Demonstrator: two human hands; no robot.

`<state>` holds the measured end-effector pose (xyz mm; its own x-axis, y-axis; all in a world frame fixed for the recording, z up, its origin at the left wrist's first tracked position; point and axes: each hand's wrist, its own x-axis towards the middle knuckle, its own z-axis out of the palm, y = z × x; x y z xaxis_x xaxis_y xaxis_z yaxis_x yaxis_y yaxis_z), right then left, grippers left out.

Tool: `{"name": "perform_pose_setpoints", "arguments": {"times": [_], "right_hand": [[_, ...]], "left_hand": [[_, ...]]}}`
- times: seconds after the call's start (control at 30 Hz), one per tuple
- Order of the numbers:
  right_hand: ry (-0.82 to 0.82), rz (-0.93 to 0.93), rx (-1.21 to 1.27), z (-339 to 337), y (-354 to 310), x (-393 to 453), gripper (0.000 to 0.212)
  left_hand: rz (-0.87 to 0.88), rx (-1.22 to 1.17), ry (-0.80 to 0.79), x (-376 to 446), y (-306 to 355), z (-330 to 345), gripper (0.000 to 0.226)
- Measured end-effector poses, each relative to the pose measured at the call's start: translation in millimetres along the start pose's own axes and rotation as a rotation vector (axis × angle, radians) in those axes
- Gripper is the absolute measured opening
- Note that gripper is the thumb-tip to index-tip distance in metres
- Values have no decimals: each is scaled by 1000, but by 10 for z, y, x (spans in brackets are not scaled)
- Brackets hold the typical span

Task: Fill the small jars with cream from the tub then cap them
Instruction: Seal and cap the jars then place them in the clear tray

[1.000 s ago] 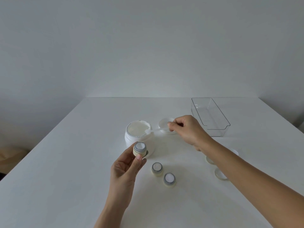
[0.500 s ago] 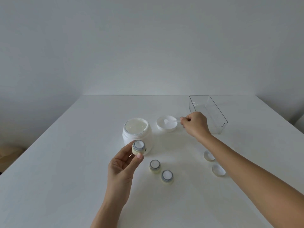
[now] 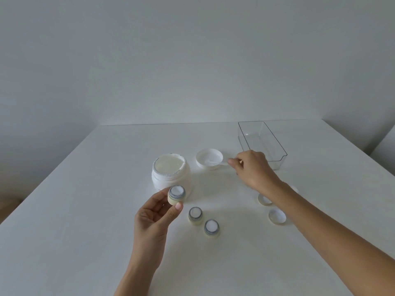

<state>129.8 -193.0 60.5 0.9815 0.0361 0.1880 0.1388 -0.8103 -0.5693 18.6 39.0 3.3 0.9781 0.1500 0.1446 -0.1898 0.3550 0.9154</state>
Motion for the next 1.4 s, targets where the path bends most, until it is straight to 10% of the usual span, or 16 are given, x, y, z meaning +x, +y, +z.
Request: {"name": "perform_pose_setpoints", "arguments": {"times": [0.17,0.5,0.7,1.4], "right_hand": [[173,73,114,-445,282,-862,12],[95,294,77,-196,707,-1414,52],[43,210,97,-157,650,-1420,21],[-151,-266,226,-641,72,-1429,38]], "left_hand": [[-5,29,-18,-4,-9,12,38],[-73,36,-192,-266,-49,666,50],[-134,-20,-217,-430,-144,848,38],[-133,170,-342,-550,-129,956,33]]}}
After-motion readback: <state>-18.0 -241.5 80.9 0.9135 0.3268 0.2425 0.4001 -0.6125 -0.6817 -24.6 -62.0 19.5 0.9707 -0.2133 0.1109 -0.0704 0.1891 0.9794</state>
